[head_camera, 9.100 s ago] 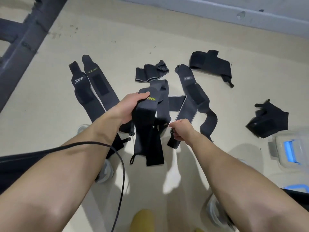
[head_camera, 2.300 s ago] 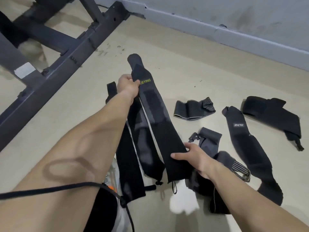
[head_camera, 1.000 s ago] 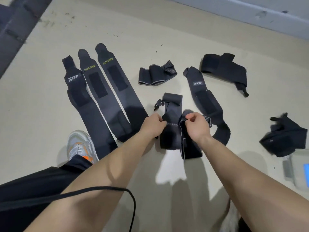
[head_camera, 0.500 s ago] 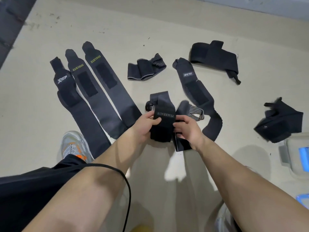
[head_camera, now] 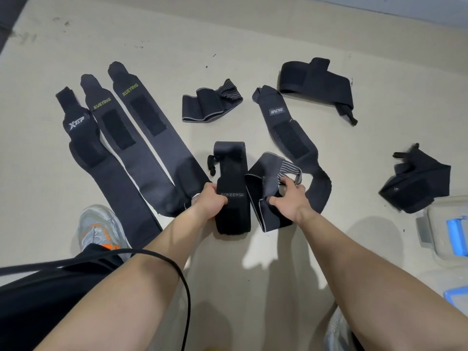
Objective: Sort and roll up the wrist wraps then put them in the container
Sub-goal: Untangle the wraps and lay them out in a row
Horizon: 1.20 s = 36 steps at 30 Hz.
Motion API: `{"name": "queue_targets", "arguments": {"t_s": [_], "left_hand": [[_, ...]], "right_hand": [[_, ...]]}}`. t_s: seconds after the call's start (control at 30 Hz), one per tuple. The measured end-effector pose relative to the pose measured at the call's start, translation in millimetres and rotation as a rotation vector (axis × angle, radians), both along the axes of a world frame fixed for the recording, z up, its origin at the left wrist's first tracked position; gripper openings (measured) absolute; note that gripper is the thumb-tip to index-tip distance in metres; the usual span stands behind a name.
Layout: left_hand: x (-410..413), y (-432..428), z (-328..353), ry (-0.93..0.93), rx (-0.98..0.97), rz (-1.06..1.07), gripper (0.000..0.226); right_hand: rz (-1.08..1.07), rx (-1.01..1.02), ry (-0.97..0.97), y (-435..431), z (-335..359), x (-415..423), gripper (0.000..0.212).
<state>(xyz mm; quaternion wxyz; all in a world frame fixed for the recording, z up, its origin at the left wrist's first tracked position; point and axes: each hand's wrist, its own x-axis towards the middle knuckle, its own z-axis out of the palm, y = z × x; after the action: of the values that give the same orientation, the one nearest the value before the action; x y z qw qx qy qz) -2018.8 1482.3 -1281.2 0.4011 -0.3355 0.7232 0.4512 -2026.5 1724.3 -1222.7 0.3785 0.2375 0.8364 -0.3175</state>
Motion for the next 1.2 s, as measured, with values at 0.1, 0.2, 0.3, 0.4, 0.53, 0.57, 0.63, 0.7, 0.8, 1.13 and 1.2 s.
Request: {"name": "queue_targets", "arguments": {"t_s": [0.1, 0.2, 0.3, 0.4, 0.53, 0.57, 0.63, 0.7, 0.8, 1.13, 1.2], "left_hand": [[-2.0, 11.3, 32.7, 0.103, 0.132, 0.066, 0.049], [-7.1, 20.4, 49.1, 0.161, 0.259, 0.118, 0.045], [-8.6, 22.9, 67.7, 0.179, 0.348, 0.092, 0.054], [-13.8, 17.5, 90.7, 0.139, 0.448, 0.065, 0.065], [-24.9, 5.4, 122.4, 0.092, 0.557, 0.082, 0.065], [-27.0, 2.5, 129.6, 0.089, 0.593, 0.091, 0.065], [-31.4, -1.2, 143.5, 0.101, 0.627, 0.082, 0.065], [-34.5, -3.9, 153.9, 0.139, 0.632, 0.046, 0.065], [-37.1, -6.0, 175.7, 0.208, 0.663, 0.109, 0.059], [-42.8, -7.0, 239.7, 0.353, 0.894, 0.430, 0.053], [-38.3, 3.8, 257.4, 0.403, 0.887, 0.376, 0.050]], "right_hand": [[-0.006, 0.026, 0.023, -4.4, -10.0, -0.8, 0.065], [0.009, 0.142, 0.179, -16.4, -8.6, -1.8, 0.070], [0.151, 0.205, 0.432, -28.7, -0.6, -3.6, 0.089], [0.394, 0.119, 0.609, -30.4, 2.9, -15.9, 0.088], [0.540, -0.096, 0.541, -29.9, 19.6, -33.9, 0.086], [0.534, -0.126, 0.501, -31.3, 27.8, -35.8, 0.081], [0.505, -0.138, 0.479, -34.8, 40.8, -36.4, 0.063], [0.416, -0.173, 0.455, -36.0, 51.5, -34.6, 0.048], [0.316, -0.170, 0.437, -27.2, 60.5, -30.6, 0.033], [0.457, -0.198, -0.215, -17.3, 117.8, 2.6, 0.037], [0.343, -0.351, -0.038, -22.3, 129.6, 6.0, 0.036]]}}
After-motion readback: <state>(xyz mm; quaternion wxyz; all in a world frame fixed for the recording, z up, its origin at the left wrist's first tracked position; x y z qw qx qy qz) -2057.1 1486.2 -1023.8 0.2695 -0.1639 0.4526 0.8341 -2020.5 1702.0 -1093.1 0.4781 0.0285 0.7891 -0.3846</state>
